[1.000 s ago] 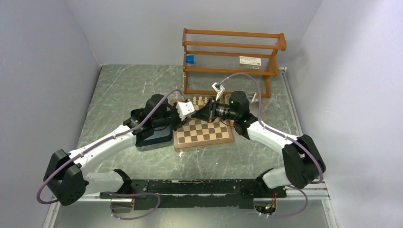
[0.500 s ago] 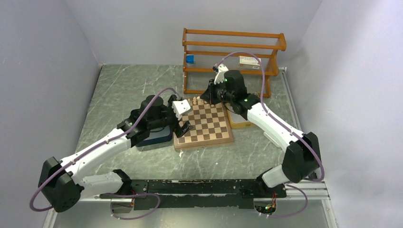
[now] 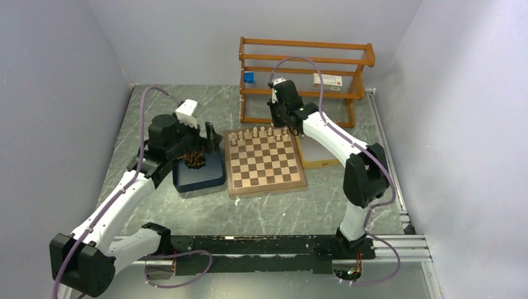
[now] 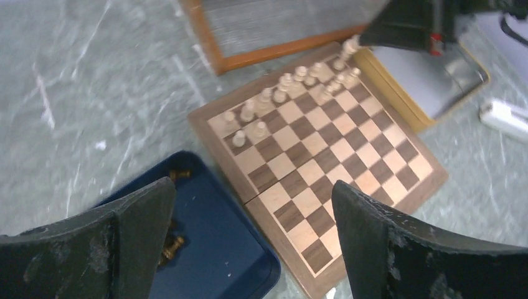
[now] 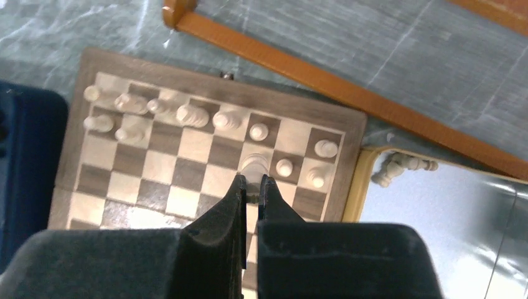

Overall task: Set up the chess pieces on the board
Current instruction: Place the chess piece on the chessboard.

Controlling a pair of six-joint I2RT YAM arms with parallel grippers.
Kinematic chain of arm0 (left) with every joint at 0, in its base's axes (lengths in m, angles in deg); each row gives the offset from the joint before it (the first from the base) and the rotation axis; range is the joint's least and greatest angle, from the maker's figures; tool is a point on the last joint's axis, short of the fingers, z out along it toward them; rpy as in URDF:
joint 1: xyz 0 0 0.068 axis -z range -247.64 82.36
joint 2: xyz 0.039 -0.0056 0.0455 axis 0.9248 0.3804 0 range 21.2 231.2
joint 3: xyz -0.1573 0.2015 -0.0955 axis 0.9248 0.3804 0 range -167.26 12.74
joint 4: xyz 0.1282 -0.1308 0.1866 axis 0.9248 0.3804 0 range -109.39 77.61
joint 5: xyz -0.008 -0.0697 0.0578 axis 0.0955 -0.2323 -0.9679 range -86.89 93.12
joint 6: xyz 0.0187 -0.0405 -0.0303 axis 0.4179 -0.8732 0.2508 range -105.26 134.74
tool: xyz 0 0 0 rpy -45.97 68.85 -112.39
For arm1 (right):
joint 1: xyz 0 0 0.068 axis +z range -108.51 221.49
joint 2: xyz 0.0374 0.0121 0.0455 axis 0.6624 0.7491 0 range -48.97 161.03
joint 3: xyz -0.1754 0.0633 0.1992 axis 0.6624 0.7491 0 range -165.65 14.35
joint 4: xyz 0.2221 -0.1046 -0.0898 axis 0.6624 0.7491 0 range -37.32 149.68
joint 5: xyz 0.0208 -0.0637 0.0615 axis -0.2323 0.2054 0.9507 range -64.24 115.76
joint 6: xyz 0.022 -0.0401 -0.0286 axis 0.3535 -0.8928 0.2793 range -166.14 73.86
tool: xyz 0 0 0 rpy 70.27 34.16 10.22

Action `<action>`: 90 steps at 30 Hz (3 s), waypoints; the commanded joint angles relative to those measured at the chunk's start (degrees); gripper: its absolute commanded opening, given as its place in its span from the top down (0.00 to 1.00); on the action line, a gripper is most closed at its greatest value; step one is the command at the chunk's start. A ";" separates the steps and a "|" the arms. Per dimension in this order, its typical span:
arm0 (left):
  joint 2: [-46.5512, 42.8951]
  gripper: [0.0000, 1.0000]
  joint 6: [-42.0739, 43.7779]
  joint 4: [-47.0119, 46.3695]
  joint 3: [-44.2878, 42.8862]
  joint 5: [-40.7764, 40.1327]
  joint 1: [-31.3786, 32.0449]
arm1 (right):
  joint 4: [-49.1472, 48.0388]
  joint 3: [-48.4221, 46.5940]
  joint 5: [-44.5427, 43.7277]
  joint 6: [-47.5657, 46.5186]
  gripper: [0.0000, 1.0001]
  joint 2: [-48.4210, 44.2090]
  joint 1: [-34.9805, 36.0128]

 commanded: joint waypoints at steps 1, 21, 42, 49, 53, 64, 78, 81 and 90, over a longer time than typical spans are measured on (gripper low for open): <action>0.13 0.00 -11.42 2.16 1.52 4.23 -5.73 | 4.50 -5.53 -5.60 -2.25 1.00 4.58 -0.11; -0.51 0.00 -3.37 9.73 1.37 3.71 -6.26 | 5.00 -9.65 -7.42 -2.63 0.97 13.58 -0.30; -0.18 0.00 -3.15 9.35 1.69 5.30 -6.26 | -8.88 1.17 -6.16 -24.29 1.00 5.95 -1.26; -0.18 0.00 -3.03 9.35 1.72 5.47 -6.26 | -13.25 4.19 0.90 -36.90 1.00 1.27 -2.08; -0.25 0.00 -3.05 9.35 1.74 5.52 -6.26 | -12.08 5.81 4.81 -45.53 1.00 0.68 -2.20; -0.27 0.00 -2.96 9.08 1.86 6.19 -6.26 | -9.50 5.32 14.39 -59.99 1.00 1.17 -4.16; -0.25 0.00 -2.74 8.91 1.96 6.86 -6.26 | -3.65 1.15 20.63 -67.01 0.98 6.14 -5.01; -0.38 0.00 -2.66 8.99 1.96 6.69 -6.26 | -3.36 0.63 20.71 -68.26 0.98 7.21 -5.23; -0.10 0.00 -2.57 9.00 1.87 6.63 -6.26 | 4.15 -5.69 23.78 -70.28 0.94 11.84 -6.31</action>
